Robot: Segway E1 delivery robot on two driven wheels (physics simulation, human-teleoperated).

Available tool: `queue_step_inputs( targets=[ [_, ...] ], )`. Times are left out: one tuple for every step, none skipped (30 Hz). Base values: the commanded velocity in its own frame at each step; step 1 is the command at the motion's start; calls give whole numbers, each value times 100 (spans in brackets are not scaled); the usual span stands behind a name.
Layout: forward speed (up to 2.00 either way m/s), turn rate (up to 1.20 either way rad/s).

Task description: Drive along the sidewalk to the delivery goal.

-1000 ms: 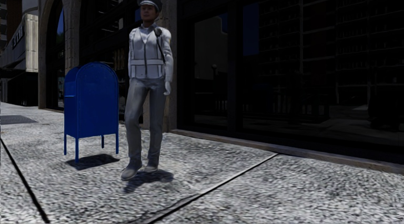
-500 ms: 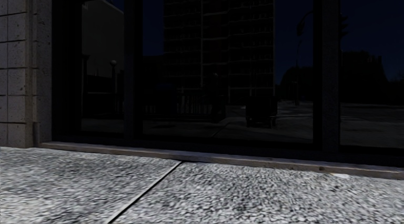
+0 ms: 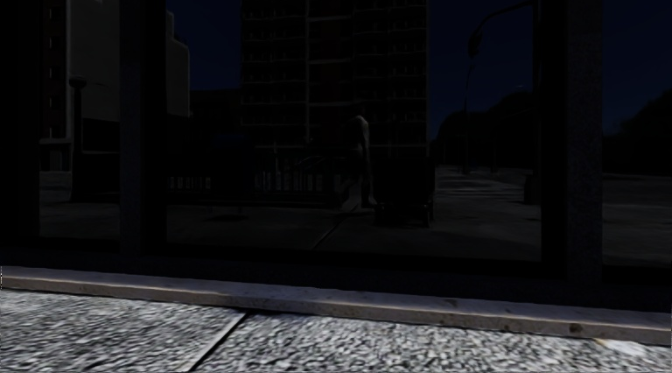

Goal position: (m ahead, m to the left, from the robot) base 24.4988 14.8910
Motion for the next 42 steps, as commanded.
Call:
queue_step_inputs(
  targets=[
    [120,65],
    [120,66],
    [120,66],
    [120,66],
    [120,66],
    [120,71],
    [120,76],
    [120,76],
    [116,78],
    [109,79],
    [95,79],
    [95,79],
    [85,81],
    [78,86],
    [66,91],
    [66,91],
    [58,98],
    [54,120],
    [51,120],
    [51,120],
    [49,120],
    [49,120],
    [49,120],
    [49,120],
    [49,120],
    [49,120],
    [49,120],
    [48,120],
    [48,112],
    [48,37],
    [48,37],
    [51,0],
    [54,0],
    [68,0],
    [68,0],
    [76,0],
    [81,0],
    [87,0],
    [93,0],
    [93,0],
    [98,0],
    [105,0]
  ],
)
